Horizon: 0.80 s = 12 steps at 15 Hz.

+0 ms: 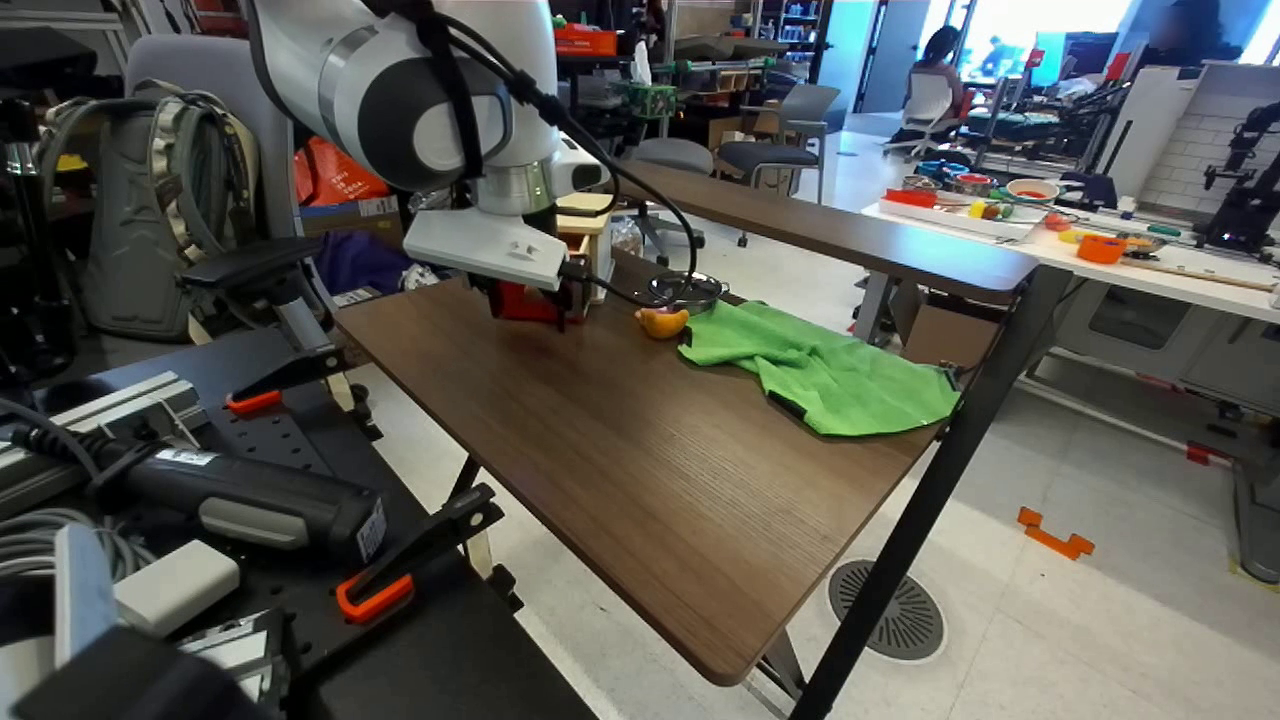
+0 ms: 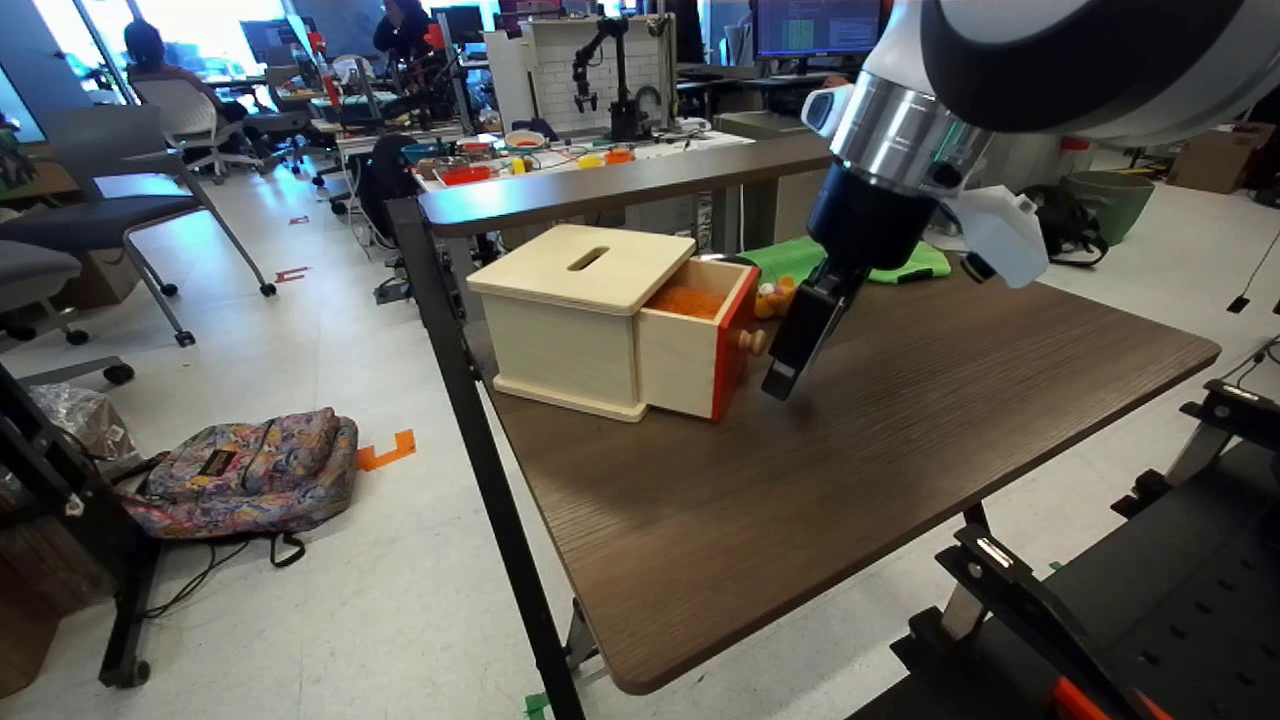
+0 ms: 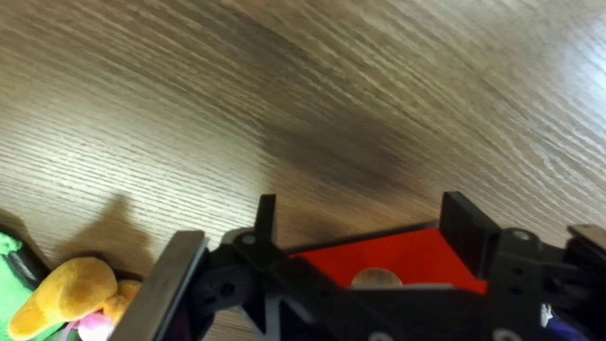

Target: Open the orange drawer

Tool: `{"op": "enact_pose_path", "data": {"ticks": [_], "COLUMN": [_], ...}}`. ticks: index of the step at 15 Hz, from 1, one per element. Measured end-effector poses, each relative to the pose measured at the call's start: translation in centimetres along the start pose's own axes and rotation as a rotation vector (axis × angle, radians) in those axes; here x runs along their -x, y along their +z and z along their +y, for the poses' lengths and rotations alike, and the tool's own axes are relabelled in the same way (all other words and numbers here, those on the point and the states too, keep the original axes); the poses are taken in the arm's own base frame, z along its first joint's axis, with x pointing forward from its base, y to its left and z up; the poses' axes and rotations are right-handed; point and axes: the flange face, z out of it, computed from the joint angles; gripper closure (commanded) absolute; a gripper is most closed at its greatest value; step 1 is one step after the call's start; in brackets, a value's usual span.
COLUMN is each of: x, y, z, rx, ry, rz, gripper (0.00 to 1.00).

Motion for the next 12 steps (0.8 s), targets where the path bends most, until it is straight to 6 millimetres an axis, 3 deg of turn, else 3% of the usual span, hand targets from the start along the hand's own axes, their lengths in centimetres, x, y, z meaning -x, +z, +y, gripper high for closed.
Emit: {"op": "enact_pose_path", "data": {"ticks": [7,9,12], "x": [0.4,0.4,0.3], "y": [-0.3,-2.1,-6.6], "z": [-0.3,-0.9,-2.4], "rx": [-0.007,0.015,0.078], "ry": [-0.017,-0.037,-0.077], "rz": [-0.028,-0.025,-0.008], "gripper": [0.00,0.00,0.00]}}
